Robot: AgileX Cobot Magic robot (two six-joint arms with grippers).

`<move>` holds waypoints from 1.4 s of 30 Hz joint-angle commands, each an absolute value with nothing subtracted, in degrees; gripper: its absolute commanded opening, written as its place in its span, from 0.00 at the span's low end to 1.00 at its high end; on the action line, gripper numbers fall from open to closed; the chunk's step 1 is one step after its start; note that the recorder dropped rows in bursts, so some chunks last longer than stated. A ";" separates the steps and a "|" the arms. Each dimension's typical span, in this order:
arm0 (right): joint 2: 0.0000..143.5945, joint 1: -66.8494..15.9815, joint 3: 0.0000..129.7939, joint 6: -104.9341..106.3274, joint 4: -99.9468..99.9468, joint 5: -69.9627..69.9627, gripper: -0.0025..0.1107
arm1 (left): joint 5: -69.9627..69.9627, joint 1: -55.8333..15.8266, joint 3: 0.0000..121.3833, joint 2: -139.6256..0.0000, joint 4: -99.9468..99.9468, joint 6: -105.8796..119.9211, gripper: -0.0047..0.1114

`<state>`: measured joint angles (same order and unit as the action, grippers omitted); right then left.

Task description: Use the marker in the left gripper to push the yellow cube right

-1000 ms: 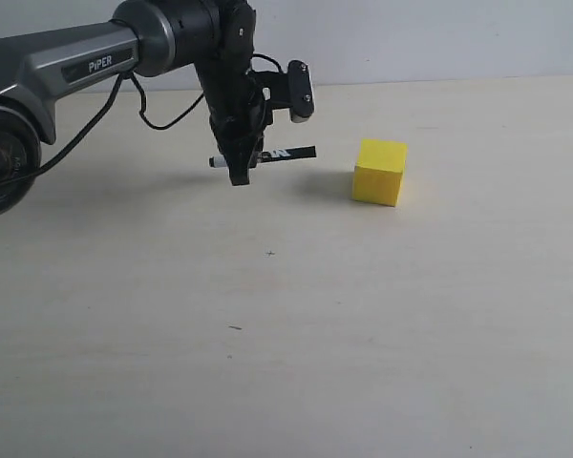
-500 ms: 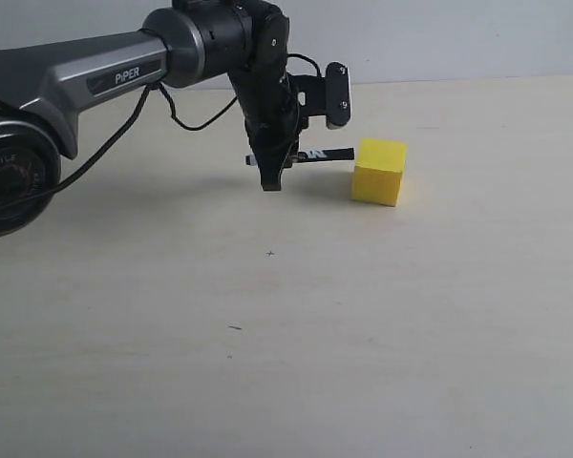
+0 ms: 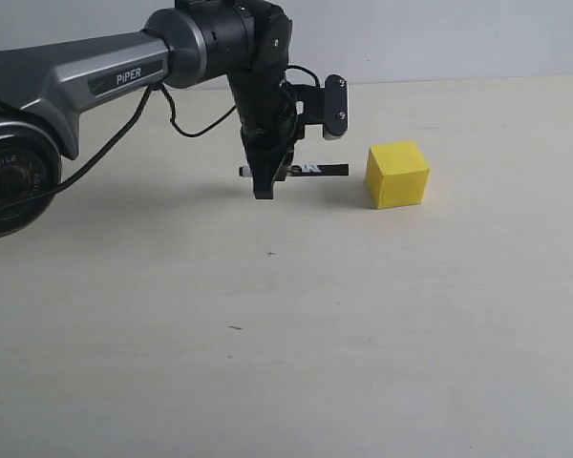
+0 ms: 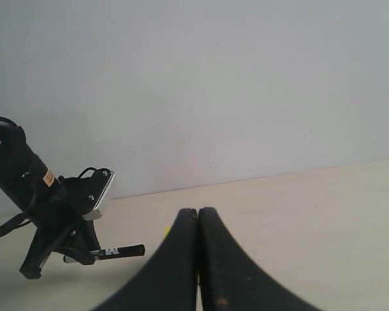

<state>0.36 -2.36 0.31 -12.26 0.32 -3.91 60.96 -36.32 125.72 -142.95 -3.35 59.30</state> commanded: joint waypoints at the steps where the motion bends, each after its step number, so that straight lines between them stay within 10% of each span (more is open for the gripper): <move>1: 0.00 -1.98 0.00 -12.07 0.37 -3.81 0.02 | 63.50 -35.92 126.06 -142.64 -3.17 58.48 0.04; 42: 0.00 -1.98 0.00 -12.07 0.37 -3.81 0.02 | 57.83 -41.44 126.06 -144.83 -10.42 33.82 0.04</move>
<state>0.36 -2.36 0.31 -12.26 0.32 -3.91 58.04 -41.32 125.72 -144.24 -9.53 35.10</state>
